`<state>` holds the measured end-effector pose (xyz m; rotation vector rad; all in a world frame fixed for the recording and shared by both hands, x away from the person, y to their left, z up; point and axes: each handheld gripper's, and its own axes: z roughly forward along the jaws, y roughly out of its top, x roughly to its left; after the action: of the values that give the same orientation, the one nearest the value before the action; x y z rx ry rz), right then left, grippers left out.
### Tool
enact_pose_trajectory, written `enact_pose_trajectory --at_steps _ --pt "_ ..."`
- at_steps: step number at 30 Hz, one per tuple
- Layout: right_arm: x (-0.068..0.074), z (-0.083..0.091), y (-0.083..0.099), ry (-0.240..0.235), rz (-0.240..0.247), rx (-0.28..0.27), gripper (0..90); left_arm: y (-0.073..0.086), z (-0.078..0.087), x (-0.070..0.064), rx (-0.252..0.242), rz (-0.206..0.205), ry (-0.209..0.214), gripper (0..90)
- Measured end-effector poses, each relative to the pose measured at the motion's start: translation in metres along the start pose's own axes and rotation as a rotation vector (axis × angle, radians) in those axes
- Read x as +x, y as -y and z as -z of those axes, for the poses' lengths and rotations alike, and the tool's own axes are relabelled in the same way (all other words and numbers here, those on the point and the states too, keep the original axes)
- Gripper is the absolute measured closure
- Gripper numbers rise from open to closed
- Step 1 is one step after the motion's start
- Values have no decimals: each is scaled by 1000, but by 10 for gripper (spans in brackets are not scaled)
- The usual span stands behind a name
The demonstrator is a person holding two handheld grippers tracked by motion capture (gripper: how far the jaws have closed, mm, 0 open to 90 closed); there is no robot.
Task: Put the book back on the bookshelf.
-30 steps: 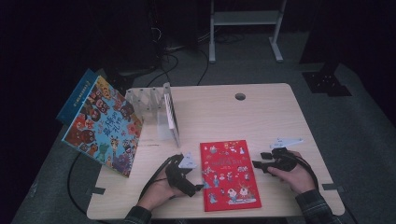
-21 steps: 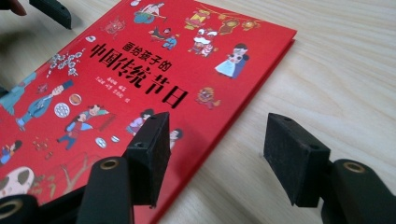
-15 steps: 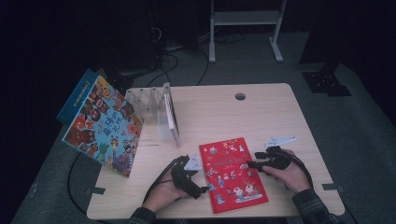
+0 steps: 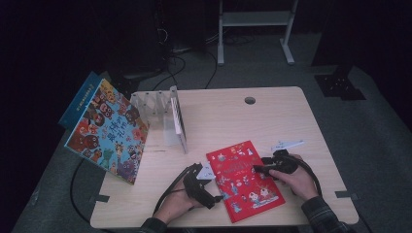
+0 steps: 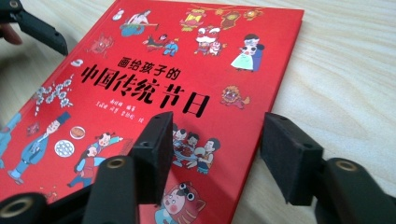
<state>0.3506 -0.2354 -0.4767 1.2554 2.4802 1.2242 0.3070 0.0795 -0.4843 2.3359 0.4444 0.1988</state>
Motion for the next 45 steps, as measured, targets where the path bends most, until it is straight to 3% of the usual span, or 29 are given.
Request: enact_pose_trajectory --at_steps 9,10,16,27,32,37,38,45 --pt "-4 0 -1 -14 -33 -30 537 -1 0 0 4 -8 7 0" --pt "-6 1 0 -21 -62 -31 578 -1 0 0 5 -8 7 0" --pt "-8 1 2 -23 -92 -35 622 -1 0 0 4 -8 8 0" --pt "-11 6 2 -30 -113 -34 728 -1 0 1 7 -17 17 0" --pt "-16 5 4 -56 -170 -31 744 -1 0 1 6 -18 18 0" --pt "-14 6 3 -46 -157 -24 750 0 0 1 4 -16 21 0" --pt "-14 9 3 -40 -146 -22 801 0 0 1 4 -16 22 0" --pt "-15 11 3 -54 -149 -22 816 0 1 1 7 -20 24 0"
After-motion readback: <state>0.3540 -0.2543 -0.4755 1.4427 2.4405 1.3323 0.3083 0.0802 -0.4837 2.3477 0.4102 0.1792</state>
